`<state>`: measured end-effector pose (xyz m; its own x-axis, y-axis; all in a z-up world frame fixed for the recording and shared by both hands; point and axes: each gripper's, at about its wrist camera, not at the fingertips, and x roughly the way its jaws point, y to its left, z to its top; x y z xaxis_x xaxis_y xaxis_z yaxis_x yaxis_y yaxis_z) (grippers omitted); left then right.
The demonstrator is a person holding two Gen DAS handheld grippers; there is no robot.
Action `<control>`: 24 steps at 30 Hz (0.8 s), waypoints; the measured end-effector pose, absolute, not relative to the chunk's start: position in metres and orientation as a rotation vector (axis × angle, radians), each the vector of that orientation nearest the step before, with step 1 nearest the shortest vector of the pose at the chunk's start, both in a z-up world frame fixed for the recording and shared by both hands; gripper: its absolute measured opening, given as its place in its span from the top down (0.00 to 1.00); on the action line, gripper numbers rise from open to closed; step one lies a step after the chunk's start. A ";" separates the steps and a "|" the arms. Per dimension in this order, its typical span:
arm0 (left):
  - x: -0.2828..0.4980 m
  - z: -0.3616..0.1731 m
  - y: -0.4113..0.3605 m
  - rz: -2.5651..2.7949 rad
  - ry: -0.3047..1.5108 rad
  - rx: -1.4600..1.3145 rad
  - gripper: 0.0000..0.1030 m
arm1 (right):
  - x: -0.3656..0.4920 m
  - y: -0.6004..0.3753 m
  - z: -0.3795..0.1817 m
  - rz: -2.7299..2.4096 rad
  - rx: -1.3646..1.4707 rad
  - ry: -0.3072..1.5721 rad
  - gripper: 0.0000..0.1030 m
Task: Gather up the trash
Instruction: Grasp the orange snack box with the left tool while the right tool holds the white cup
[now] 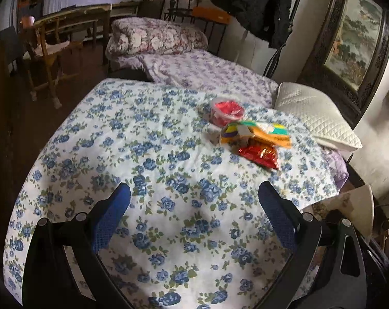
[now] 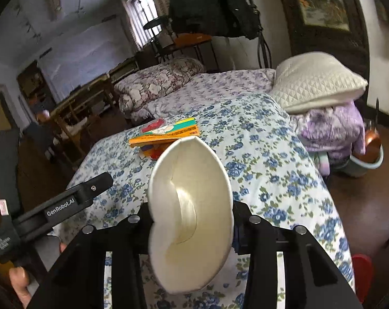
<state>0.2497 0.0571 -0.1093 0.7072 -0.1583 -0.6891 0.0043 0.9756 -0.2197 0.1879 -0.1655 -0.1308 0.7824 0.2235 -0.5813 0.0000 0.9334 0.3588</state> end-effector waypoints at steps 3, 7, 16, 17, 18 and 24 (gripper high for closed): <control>0.253 -0.093 0.050 -0.117 0.723 -0.154 0.07 | 0.186 -0.175 -0.138 0.140 0.417 0.657 0.60; 0.266 -0.076 0.030 -0.156 0.652 0.032 0.07 | 0.188 -0.179 -0.141 0.170 0.449 0.662 0.60; 0.310 -0.098 -0.001 -0.284 0.705 0.391 0.08 | 0.189 -0.185 -0.146 0.197 0.511 0.683 0.59; 0.313 -0.098 -0.002 -0.282 0.702 0.402 0.09 | 0.190 -0.185 -0.147 0.197 0.516 0.687 0.59; 0.321 -0.099 -0.003 -0.297 0.710 0.408 0.13 | 0.191 -0.186 -0.148 0.197 0.522 0.690 0.59; 0.339 -0.107 -0.017 -0.385 0.744 0.527 0.27 | 0.192 -0.186 -0.148 0.202 0.530 0.699 0.59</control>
<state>0.3394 -0.0173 -0.1073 0.6767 -0.1446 -0.7220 0.5058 0.8039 0.3131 0.1924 -0.1860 -0.1477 0.7526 0.3486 -0.5587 -0.0021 0.8497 0.5273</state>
